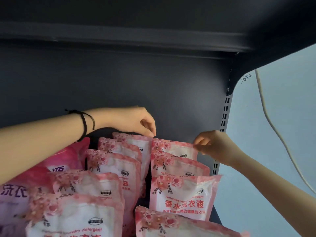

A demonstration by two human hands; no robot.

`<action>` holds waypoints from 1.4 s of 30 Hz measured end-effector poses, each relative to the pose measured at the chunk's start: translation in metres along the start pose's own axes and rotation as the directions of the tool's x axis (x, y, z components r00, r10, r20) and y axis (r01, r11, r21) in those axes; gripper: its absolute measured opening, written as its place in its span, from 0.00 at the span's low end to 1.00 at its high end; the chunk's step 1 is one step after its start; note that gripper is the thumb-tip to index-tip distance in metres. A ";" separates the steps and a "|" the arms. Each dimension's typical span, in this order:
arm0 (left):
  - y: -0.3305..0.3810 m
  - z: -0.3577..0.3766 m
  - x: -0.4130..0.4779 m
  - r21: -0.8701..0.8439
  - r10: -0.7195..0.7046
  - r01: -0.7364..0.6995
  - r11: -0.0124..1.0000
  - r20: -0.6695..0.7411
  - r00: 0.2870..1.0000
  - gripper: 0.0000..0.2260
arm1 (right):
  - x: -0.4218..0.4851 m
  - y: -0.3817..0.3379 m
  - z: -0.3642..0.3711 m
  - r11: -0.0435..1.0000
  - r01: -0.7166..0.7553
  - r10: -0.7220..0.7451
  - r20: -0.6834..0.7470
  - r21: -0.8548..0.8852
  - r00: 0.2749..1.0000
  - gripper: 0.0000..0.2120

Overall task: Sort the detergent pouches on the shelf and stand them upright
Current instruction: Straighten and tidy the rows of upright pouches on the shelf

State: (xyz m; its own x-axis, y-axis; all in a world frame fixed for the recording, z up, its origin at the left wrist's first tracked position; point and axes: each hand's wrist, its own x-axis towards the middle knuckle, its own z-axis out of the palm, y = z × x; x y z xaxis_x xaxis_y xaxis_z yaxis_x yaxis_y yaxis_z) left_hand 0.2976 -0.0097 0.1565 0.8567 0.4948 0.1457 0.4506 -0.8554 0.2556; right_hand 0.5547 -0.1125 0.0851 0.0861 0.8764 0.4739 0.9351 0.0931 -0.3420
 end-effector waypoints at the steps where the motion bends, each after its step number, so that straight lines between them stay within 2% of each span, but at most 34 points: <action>1: 0.004 0.000 -0.007 -0.036 0.013 -0.013 0.999 0.011 1.000 0.05 | -0.001 -0.007 -0.005 0.999 0.025 -0.025 -0.029 0.019 0.999 0.08; 3: 0.014 0.005 -0.019 -0.117 0.036 -0.032 0.993 0.028 0.999 0.08 | -0.003 -0.021 -0.018 0.994 0.106 -0.104 -0.033 0.041 0.994 0.09; 6: 0.023 0.018 -0.024 -0.135 0.050 -0.044 0.990 0.043 0.998 0.12 | -0.011 -0.041 -0.035 0.981 0.191 -0.192 0.237 0.028 0.952 0.15; 8: 0.024 0.026 -0.021 -0.091 0.059 -0.058 0.994 0.008 0.998 0.11 | -0.013 -0.045 -0.039 0.981 0.196 -0.181 0.398 0.004 0.899 0.12; 9: 0.024 0.028 -0.018 -0.079 0.061 -0.063 0.995 -0.019 0.998 0.09 | -0.012 -0.044 -0.040 0.981 0.195 -0.169 0.420 -0.019 0.892 0.07; 10: 0.024 0.030 -0.016 -0.077 0.062 -0.065 0.995 -0.041 0.997 0.08 | -0.010 -0.042 -0.039 0.980 0.191 -0.155 0.411 -0.047 0.898 0.05; 14: 0.025 0.033 -0.008 -0.044 0.062 -0.064 0.997 -0.041 0.997 0.06 | 0.000 -0.034 -0.028 0.970 0.151 -0.084 0.321 -0.191 0.943 0.07; 16: 0.025 0.035 -0.003 0.029 0.060 -0.058 0.998 -0.060 0.996 0.06 | 0.004 -0.032 -0.020 0.956 0.135 -0.060 0.277 -0.261 0.959 0.08; 21: 0.021 0.038 0.009 0.265 -0.022 0.050 0.963 -0.106 0.994 0.09 | 0.010 -0.027 -0.008 0.926 0.147 -0.119 0.100 -0.349 0.988 0.07; 25: 0.019 0.038 0.008 0.183 -0.040 0.053 0.982 -0.071 0.997 0.08 | 0.008 -0.024 -0.006 0.923 0.167 -0.149 0.078 -0.345 0.986 0.07; 28: 0.021 0.038 0.001 0.112 0.018 -0.012 0.994 -0.053 0.998 0.05 | 0.001 -0.025 -0.011 0.938 0.165 -0.140 0.105 -0.306 0.985 0.07; 30: 0.025 0.037 -0.006 0.083 0.063 -0.059 0.995 -0.047 0.997 0.04 | -0.005 -0.028 -0.015 0.927 0.160 -0.126 0.120 -0.338 0.985 0.08; 34: 0.027 0.023 -0.039 0.087 0.123 -0.117 0.989 -0.069 0.990 0.04 | -0.023 -0.045 -0.024 0.911 0.113 -0.060 0.143 -0.397 0.988 0.08; 37: 0.018 0.002 -0.079 0.092 0.113 -0.104 0.990 -0.109 0.988 0.02 | -0.039 -0.065 -0.038 0.923 0.048 0.002 0.130 -0.381 0.991 0.06; 40: 0.003 -0.017 -0.131 0.107 0.086 -0.071 0.992 -0.140 0.987 0.02 | -0.056 -0.098 -0.050 0.944 0.034 -0.022 0.043 -0.328 0.999 0.03; 42: -0.009 -0.029 -0.170 0.145 0.065 -0.043 0.988 -0.149 0.987 0.02 | -0.069 -0.132 -0.054 0.945 0.073 -0.063 0.041 -0.320 0.997 0.03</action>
State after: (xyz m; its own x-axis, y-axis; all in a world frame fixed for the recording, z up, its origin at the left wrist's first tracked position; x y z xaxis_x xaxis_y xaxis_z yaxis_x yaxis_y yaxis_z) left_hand 0.1409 -0.0819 0.1574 0.8372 0.4553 0.3029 0.4447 -0.8892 0.1075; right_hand 0.4440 -0.2109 0.1409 0.0126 0.8874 0.4608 0.9996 0.0009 -0.0289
